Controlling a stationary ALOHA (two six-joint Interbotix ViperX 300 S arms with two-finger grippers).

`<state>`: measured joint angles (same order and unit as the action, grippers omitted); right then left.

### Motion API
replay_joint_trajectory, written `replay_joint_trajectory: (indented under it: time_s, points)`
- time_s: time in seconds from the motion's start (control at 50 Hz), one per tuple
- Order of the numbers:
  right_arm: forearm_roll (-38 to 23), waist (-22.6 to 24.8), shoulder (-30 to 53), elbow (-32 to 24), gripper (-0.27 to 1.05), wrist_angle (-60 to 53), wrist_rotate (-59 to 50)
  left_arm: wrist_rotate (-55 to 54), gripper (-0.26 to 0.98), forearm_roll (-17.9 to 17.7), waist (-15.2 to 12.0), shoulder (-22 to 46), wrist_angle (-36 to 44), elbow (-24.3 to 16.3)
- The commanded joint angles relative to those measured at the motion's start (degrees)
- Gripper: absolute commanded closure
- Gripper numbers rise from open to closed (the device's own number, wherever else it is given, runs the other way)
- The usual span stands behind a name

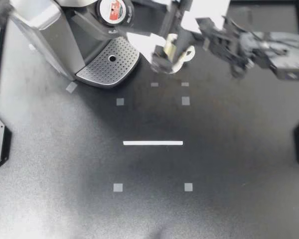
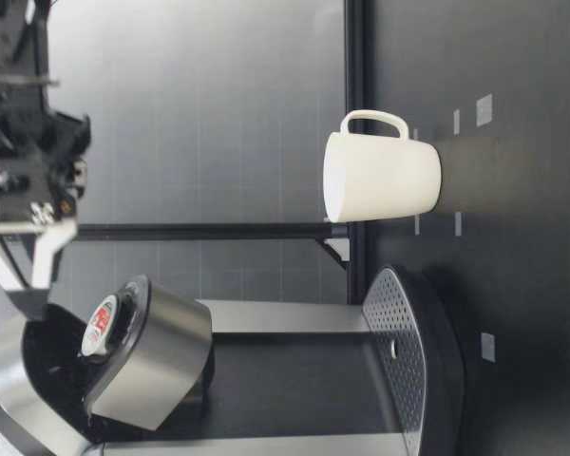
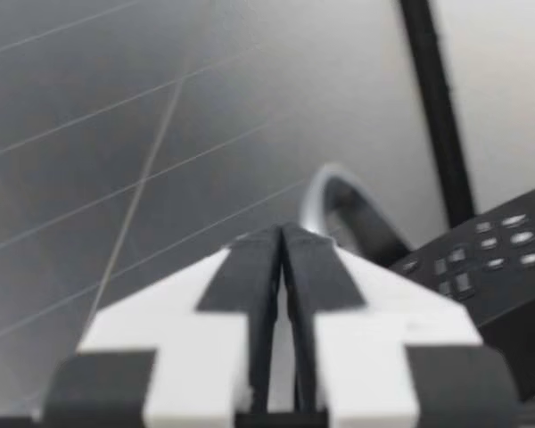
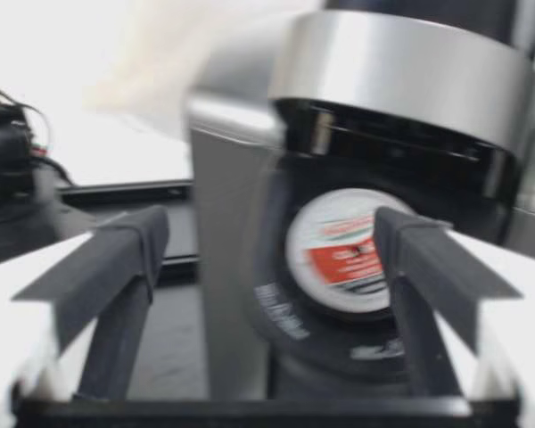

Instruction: Place the coffee capsule inside the capsule container, then place the cup onto the center of the cup tray.

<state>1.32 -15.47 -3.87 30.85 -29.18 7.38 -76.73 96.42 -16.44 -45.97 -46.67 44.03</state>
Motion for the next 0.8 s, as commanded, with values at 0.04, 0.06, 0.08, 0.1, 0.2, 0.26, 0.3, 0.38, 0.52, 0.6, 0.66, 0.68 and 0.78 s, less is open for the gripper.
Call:
replay_joint_trajectory:
  time_s: [0.04, 0.06, 0.08, 0.1, 0.2, 0.26, 0.3, 0.38, 0.52, 0.6, 0.66, 0.68, 0.78]
  points:
    - [0.0, 2.6, -4.3, 1.2, 0.01, -1.4, 0.0, -2.5, 0.59, 0.9, -0.3, -0.4, -3.4, 0.3]
    - [0.0, 3.0, -4.7, 1.6, 0.02, -1.5, 0.0, -2.9, 0.59, 1.0, -0.4, -0.4, -4.0, 0.4]
    - [0.0, 3.3, -5.1, 2.0, 0.04, -1.7, 0.0, -3.3, 0.59, 1.0, -0.5, -0.4, -4.5, 0.5]
    - [0.0, 3.6, -5.4, 2.4, 0.05, -1.7, 0.0, -3.7, 0.59, 1.0, -0.8, -0.4, -5.0, 0.6]
    - [0.0, 4.3, -7.0, 4.0, 0.11, -2.1, -0.1, -6.0, 0.59, 1.0, -2.5, 0.0, -5.9, 1.3]
    - [0.0, 4.7, -7.7, 4.9, 0.13, -2.6, -0.1, -7.6, 0.59, 1.0, -3.7, 0.3, -5.4, 1.6]
    - [0.0, 4.8, -8.3, 5.5, 0.14, -3.1, -0.2, -8.5, 0.59, 1.0, -4.3, 0.4, -4.5, 1.8]
    - [0.0, 5.1, -9.1, 6.9, 0.14, -4.1, -0.3, -10.0, 0.59, 1.0, -5.7, 1.1, -2.3, 2.0]
    - [0.1, 5.2, -10.0, 8.3, 0.14, -5.6, -0.4, -12.1, 0.59, 1.0, -6.9, 1.8, -0.4, 2.7]
    - [0.1, 5.2, -10.0, 8.2, 0.14, -6.4, -0.3, -13.0, 0.59, 1.0, -7.0, 2.2, 0.4, 2.7]
    - [0.1, 5.3, -9.8, 8.2, 0.14, -7.0, -0.3, -13.1, 0.59, 1.0, -7.0, 2.6, 0.7, 2.6]
    - [0.1, 5.4, -9.8, 8.2, 0.14, -7.1, -0.3, -13.2, 0.59, 1.0, -7.0, 2.8, 0.8, 2.7]
    - [0.0, 5.9, -9.8, 8.3, 0.14, -7.5, -0.2, -13.3, 0.59, 0.9, -7.0, 3.3, 0.8, 2.8]
